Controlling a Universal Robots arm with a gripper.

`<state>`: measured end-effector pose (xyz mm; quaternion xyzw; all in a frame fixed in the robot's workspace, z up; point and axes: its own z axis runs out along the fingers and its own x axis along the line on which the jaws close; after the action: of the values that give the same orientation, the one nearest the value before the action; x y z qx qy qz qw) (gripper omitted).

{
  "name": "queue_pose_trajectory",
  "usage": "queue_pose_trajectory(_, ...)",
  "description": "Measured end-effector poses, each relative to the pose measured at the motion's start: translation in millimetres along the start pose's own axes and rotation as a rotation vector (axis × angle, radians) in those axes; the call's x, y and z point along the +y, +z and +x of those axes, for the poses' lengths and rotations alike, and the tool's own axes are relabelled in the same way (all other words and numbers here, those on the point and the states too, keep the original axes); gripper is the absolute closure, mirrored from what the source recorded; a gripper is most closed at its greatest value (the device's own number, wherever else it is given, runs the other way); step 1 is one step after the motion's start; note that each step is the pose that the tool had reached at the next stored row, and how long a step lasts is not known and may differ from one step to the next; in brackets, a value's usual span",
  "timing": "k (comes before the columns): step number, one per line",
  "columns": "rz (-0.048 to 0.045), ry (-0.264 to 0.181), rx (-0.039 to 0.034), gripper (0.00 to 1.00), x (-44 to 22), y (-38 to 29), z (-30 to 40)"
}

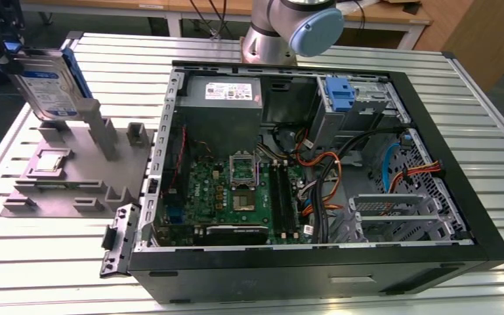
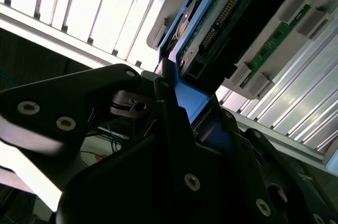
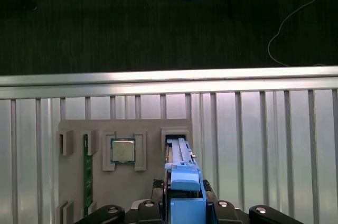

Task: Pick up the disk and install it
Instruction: 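Pick up the disk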

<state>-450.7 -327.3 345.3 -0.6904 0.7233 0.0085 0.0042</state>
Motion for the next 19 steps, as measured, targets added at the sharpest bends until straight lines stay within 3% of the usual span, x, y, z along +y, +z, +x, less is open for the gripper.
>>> queue_pose_trajectory(19,-0.0002,0.0,-0.0032,0.64,0.1,-5.7,-0.1)
